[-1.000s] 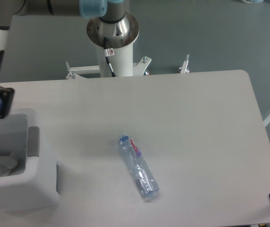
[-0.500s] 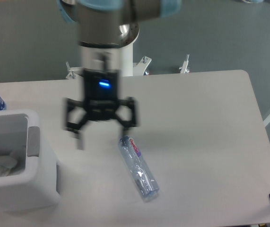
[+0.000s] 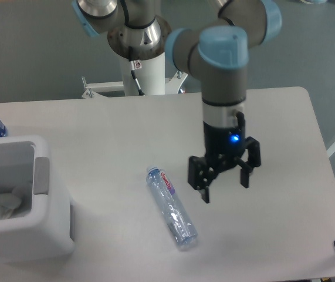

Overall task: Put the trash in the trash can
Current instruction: 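Move the open gripper over and down to the water bottle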

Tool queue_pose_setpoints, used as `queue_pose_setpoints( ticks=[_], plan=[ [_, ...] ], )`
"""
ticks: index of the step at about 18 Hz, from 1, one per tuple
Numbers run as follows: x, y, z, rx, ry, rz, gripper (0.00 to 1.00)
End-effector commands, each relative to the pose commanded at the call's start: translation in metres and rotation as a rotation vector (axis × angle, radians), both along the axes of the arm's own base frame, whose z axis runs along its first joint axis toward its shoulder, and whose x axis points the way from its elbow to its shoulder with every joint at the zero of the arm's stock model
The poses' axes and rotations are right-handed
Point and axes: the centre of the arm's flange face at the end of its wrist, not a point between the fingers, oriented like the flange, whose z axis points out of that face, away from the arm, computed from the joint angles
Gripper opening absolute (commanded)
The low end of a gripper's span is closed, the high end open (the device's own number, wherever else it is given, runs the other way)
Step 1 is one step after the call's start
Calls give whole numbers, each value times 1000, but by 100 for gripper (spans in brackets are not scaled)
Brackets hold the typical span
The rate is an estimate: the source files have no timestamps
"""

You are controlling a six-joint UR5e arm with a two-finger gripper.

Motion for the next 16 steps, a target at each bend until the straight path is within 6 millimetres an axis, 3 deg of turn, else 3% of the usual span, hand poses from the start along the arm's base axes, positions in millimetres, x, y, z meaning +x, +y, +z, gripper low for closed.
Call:
queue_pose_setpoints(
  ticks=[5, 8, 11, 16],
  plan=[
    [-16, 10, -51, -38, -58, 5, 100],
    [-17, 35, -74, -43, -70, -16, 100],
    [-18, 45, -92, -51, -89, -31, 100],
    [4, 66, -115, -33, -148, -82, 100]
  ],
)
